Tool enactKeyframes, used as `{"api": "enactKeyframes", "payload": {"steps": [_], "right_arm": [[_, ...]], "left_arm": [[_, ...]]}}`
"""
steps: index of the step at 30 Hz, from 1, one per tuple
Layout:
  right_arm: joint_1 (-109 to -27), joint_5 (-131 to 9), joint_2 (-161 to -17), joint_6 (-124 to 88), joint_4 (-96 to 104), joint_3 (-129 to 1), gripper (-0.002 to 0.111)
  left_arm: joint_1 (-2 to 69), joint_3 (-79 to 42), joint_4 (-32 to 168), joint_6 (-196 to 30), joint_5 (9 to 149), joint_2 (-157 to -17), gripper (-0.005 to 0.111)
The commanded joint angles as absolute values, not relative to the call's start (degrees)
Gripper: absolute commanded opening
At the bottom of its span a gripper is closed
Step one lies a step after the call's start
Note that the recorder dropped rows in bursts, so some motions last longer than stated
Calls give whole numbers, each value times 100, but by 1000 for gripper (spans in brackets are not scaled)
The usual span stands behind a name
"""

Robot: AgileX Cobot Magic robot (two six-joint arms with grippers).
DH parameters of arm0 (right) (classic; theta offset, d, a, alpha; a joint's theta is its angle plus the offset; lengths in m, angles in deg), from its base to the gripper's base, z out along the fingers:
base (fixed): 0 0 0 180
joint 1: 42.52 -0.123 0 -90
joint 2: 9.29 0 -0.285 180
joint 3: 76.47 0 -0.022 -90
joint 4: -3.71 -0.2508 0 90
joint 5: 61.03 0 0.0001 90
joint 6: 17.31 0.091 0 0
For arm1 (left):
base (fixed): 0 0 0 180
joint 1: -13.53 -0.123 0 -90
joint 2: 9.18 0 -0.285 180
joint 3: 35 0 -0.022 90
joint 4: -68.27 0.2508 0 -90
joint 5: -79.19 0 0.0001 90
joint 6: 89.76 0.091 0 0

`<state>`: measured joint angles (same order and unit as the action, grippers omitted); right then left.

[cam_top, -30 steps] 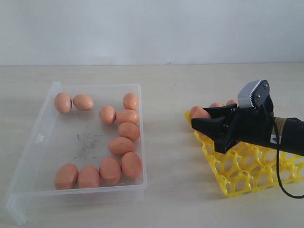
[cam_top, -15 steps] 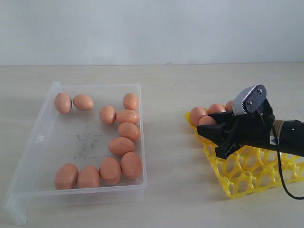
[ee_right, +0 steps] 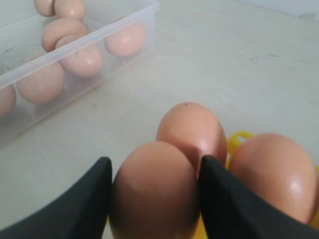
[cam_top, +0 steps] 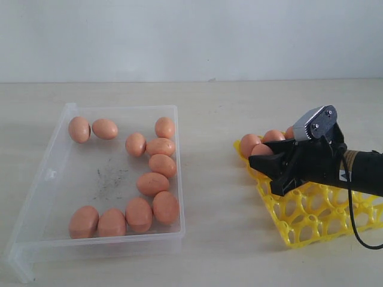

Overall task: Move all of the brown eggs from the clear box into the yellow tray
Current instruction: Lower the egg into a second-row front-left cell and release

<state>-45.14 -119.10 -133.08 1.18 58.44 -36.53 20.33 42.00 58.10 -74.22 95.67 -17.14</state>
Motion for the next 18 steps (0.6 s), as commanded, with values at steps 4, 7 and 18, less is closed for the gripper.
{"api": "enactKeyframes", "payload": {"steps": [4,7,18], "right_arm": [[-4503,-11739,-13312,211,5836,-3657,47],[-4503,-11853,-13312,234,5847,-3657,47],[-4503,-11945,-13312,268,5897,-3657,47]], "left_arm": [[2067,4222,5819,-7421,9553,-1697,4],[2067,4222,5819,-7421,9553,-1697,4],[2067,4222,5819,-7421,9553,-1697,4]]}}
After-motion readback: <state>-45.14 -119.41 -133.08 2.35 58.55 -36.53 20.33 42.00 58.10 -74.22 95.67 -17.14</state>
